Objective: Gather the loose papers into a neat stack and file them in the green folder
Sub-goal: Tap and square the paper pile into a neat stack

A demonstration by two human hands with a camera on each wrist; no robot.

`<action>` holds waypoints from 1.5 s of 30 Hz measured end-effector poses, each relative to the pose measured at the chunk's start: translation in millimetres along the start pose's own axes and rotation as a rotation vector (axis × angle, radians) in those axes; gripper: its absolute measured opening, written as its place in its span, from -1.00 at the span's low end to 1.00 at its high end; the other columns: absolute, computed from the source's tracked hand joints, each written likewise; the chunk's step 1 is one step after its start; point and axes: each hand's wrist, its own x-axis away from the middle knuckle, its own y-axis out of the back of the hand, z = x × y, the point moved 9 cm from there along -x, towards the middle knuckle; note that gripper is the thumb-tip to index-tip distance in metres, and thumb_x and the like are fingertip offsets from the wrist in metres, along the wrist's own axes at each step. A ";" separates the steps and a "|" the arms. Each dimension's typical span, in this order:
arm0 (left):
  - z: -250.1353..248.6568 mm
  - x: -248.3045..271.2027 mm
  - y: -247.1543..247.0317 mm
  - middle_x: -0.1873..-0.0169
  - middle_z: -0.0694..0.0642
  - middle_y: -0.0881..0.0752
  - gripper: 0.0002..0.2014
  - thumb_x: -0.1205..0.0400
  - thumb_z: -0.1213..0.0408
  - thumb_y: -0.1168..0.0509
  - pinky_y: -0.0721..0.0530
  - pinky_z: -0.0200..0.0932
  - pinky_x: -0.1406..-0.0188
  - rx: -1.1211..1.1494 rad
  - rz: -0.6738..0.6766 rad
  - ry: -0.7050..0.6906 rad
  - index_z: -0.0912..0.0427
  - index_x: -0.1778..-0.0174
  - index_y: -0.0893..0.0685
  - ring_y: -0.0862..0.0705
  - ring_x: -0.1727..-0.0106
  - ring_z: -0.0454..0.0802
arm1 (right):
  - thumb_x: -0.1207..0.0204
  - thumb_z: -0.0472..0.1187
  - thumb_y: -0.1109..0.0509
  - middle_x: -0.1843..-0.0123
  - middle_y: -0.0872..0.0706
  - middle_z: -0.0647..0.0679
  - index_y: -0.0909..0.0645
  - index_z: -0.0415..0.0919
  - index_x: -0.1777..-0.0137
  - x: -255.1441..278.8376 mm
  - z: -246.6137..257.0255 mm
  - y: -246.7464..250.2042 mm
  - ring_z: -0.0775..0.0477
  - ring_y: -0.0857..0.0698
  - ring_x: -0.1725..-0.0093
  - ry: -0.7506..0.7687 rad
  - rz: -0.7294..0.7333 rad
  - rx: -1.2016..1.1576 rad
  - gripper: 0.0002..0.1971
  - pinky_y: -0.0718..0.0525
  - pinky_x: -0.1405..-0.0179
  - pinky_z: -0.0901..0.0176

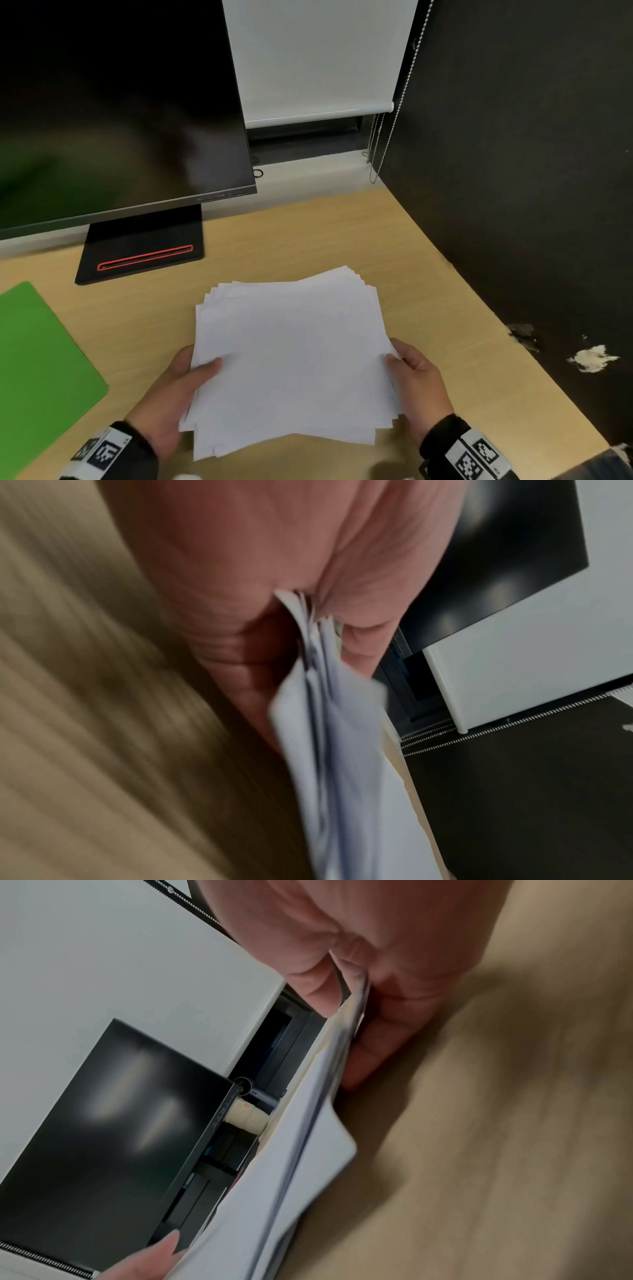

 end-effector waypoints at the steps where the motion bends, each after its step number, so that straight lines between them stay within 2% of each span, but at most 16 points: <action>1: 2.0 0.0 -0.7 -0.27 0.26 -0.82 -0.59 -0.63 0.32 -0.39 -0.71 0.27 -0.23 0.000 -0.001 0.005 0.14 -0.43 -0.62 -0.76 -0.30 0.35 | -0.64 -0.39 -0.29 -0.03 -0.92 -0.07 -0.84 -0.07 -0.04 -0.2 -3.4 2.6 -0.19 -0.85 -0.06 0.002 -0.022 0.023 -0.70 -0.78 -0.15 -0.14; 4: -1.1 1.3 -1.7 -0.23 0.21 -0.84 -0.71 -0.73 0.26 -0.32 -0.73 0.21 -0.17 -0.041 -0.021 -0.004 0.10 -0.38 -0.65 -0.78 -0.27 0.30 | -0.61 -0.32 -0.35 0.03 -0.88 -0.27 -0.82 -0.20 0.09 -6.1 -8.7 11.0 -0.27 -0.81 0.03 -0.003 -0.059 0.115 -0.81 -0.73 0.00 -0.08; 9: -19.0 -1.6 -8.2 -0.19 -0.10 -0.74 -0.73 -0.80 0.20 -0.22 -0.62 -0.21 0.06 -0.345 -0.072 -0.128 0.02 -0.43 -0.53 -0.71 -0.21 -0.12 | -0.62 -0.16 -0.35 0.04 -0.82 -0.21 -0.70 -0.20 0.06 -13.5 7.6 -4.4 -0.19 -0.78 0.06 0.028 0.087 0.407 -0.85 -0.68 0.09 0.01; 14: -22.6 -7.4 -8.0 -0.26 -0.22 -0.73 -0.65 -0.82 0.19 -0.18 -0.64 -0.05 -0.27 -0.530 -0.019 -0.145 -0.21 -0.51 -0.49 -0.72 -0.24 -0.16 | -0.61 -0.11 -0.32 -0.06 -0.80 -0.07 -0.64 -0.13 -0.19 -29.1 32.0 -11.6 -0.14 -0.76 -0.06 0.089 0.108 0.586 -0.77 -0.74 -0.13 -0.10; 17: -32.9 -5.4 -13.1 -0.19 -0.07 -0.82 -0.71 -0.79 0.30 -0.20 -0.67 0.10 -0.36 -0.664 -0.080 -0.168 -0.16 -0.28 -0.70 -0.77 -0.21 0.02 | -0.59 -0.11 -0.31 -0.14 -0.79 -0.05 -0.61 -0.09 -0.29 -33.7 37.2 -20.1 -0.13 -0.76 -0.12 0.085 0.147 0.627 -0.71 -0.73 -0.18 -0.10; 19: -46.2 -4.7 -11.0 -0.02 0.03 -0.85 -0.72 -0.76 0.40 -0.22 -0.69 0.07 -0.26 -0.651 -0.174 -0.179 -0.04 0.01 -0.78 -0.78 -0.14 0.16 | -0.60 -0.10 -0.29 -0.09 -0.80 -0.11 -0.65 -0.16 -0.20 -36.7 43.8 -19.8 -0.17 -0.75 -0.07 0.098 0.111 0.676 -0.74 -0.73 -0.12 -0.09; 21: -54.8 -6.2 -9.6 0.09 0.06 -0.81 -0.77 -0.73 0.45 -0.24 -0.66 0.05 -0.17 -0.587 -0.253 -0.159 0.08 0.07 -0.76 -0.76 -0.14 0.26 | -0.62 -0.12 -0.30 -0.07 -0.80 -0.18 -0.66 -0.25 -0.16 -40.0 48.6 -21.0 -0.24 -0.75 -0.07 0.095 0.078 0.659 -0.75 -0.71 -0.10 -0.11; 24: -53.0 -16.0 -17.9 -0.06 0.15 -0.81 -0.79 -0.67 0.40 -0.27 -0.72 0.14 -0.24 -0.561 -0.241 -0.122 0.16 -0.16 -0.73 -0.76 -0.13 0.25 | -0.60 -0.14 -0.33 -0.27 -0.75 -0.12 -0.54 -0.16 -0.44 -41.3 50.3 -33.4 -0.22 -0.72 -0.23 0.088 0.110 0.641 -0.59 -0.68 -0.24 -0.08; 26: -49.7 -25.6 -22.3 -0.21 0.06 -0.80 -0.47 -0.53 0.31 -0.30 -0.72 0.23 -0.30 -0.566 -0.155 -0.122 -0.02 -0.46 -0.61 -0.77 -0.20 0.17 | -0.57 -0.13 -0.33 -0.37 -0.70 -0.05 -0.32 0.04 -0.63 -41.4 47.9 -39.7 -0.18 -0.69 -0.30 0.076 0.158 0.649 -0.40 -0.64 -0.27 -0.02; 28: -45.1 -31.3 -23.0 -0.30 -0.07 -0.78 -0.27 -0.46 0.29 -0.29 -0.70 0.28 -0.35 -0.550 -0.064 -0.095 -0.28 -0.58 -0.45 -0.76 -0.29 0.12 | -0.54 -0.09 -0.33 -0.42 -0.68 -0.03 -0.16 0.16 -0.71 -43.5 45.3 -38.5 -0.18 -0.68 -0.32 0.051 0.169 0.655 -0.26 -0.64 -0.30 -0.02; 31: -41.4 -35.0 -20.9 -0.31 -0.06 -0.77 -0.32 -0.54 0.30 -0.34 -0.69 0.32 -0.35 -0.518 -0.020 -0.052 -0.31 -0.58 -0.43 -0.77 -0.31 0.15 | -0.56 -0.08 -0.33 -0.38 -0.69 -0.05 -0.17 0.06 -0.70 -45.8 44.0 -33.9 -0.20 -0.69 -0.29 0.024 0.133 0.656 -0.29 -0.63 -0.26 0.01; 35: -46.0 -34.8 -15.1 -0.24 0.12 -0.82 -0.63 -0.69 0.35 -0.28 -0.68 0.33 -0.37 -0.519 -0.165 -0.085 0.04 -0.42 -0.66 -0.79 -0.21 0.23 | -0.62 -0.11 -0.28 -0.28 -0.72 -0.08 -0.44 -0.14 -0.50 -44.8 44.4 -34.6 -0.15 -0.70 -0.20 0.040 0.083 0.641 -0.55 -0.68 -0.25 -0.06; 38: -51.2 -29.0 -23.9 -0.31 -0.04 -0.78 -0.44 -0.62 0.32 -0.27 -0.64 0.28 -0.43 -0.578 -0.144 -0.124 -0.23 -0.55 -0.56 -0.74 -0.29 0.14 | -0.60 -0.11 -0.25 -0.45 -0.66 0.00 -0.19 0.13 -0.73 -45.6 44.5 -40.6 -0.13 -0.66 -0.32 0.045 0.142 0.666 -0.32 -0.60 -0.28 0.07; 40: -51.2 -29.6 -27.0 -0.25 -0.22 -0.75 -0.42 -0.63 0.30 -0.28 -0.62 0.21 -0.45 -0.561 -0.097 -0.104 -0.44 -0.47 -0.48 -0.72 -0.29 0.05 | -0.60 -0.13 -0.25 -0.47 -0.60 0.09 -0.08 0.20 -0.75 -46.8 47.7 -39.1 -0.08 -0.63 -0.31 0.041 0.148 0.629 -0.26 -0.56 -0.26 0.12; 42: -48.3 -29.5 -23.9 -0.14 -0.14 -0.74 -0.60 -0.72 0.34 -0.27 -0.66 0.23 -0.38 -0.499 -0.108 -0.050 -0.28 -0.32 -0.49 -0.73 -0.20 0.10 | -0.59 -0.14 -0.29 -0.39 -0.66 0.05 -0.18 0.11 -0.69 -48.7 46.0 -34.7 -0.09 -0.68 -0.21 0.035 0.132 0.600 -0.33 -0.65 -0.24 0.04; 45: -43.6 -32.1 -21.5 -0.25 0.11 -0.78 -0.61 -0.70 0.31 -0.29 -0.70 0.33 -0.33 -0.510 -0.142 -0.053 0.00 -0.46 -0.53 -0.77 -0.21 0.22 | -0.55 -0.09 -0.33 -0.24 -0.75 -0.07 -0.34 -0.03 -0.54 -51.8 40.4 -35.0 -0.16 -0.75 -0.14 0.031 0.113 0.605 -0.45 -0.73 -0.23 -0.16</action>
